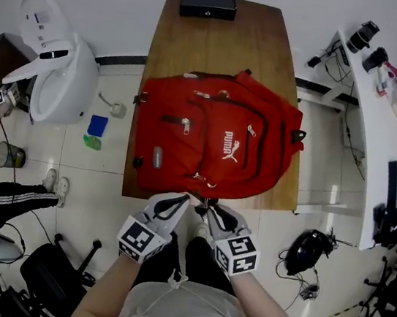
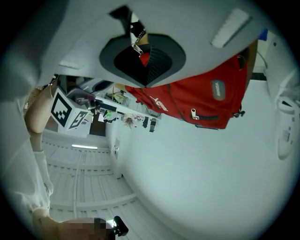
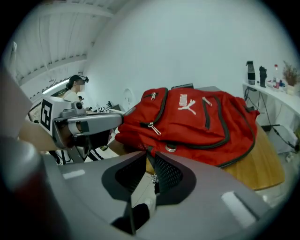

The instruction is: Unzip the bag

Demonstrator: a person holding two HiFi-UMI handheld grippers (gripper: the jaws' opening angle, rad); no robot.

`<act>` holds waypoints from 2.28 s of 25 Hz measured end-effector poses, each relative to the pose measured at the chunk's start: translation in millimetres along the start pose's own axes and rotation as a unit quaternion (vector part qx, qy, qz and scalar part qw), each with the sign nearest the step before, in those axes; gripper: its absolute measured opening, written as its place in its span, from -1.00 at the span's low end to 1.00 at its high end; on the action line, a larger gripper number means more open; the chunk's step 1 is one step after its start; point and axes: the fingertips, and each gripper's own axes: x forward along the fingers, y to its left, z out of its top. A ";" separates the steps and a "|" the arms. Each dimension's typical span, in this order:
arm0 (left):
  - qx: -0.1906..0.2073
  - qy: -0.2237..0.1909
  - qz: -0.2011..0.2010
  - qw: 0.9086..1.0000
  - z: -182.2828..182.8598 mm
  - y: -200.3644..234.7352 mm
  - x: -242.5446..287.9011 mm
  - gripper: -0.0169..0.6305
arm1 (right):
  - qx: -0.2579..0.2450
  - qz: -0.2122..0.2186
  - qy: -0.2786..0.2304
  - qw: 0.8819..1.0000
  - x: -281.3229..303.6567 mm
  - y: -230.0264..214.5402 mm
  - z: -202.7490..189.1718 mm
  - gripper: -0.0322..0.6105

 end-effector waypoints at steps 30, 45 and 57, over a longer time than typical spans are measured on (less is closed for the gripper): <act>-0.026 0.116 -0.024 0.993 -79.1 19.5 62.7 -0.92 | 0.001 0.006 0.124 0.992 39.0 -28.7 -46.8 -0.87; -0.030 0.145 -0.014 0.989 -82.9 17.8 65.5 -0.92 | -0.057 0.006 0.157 0.986 12.5 -61.3 -46.9 -0.87; -0.028 0.171 0.004 0.985 -87.8 23.0 67.0 -0.92 | -0.056 -0.060 0.180 0.980 -26.6 -137.4 -55.9 -0.87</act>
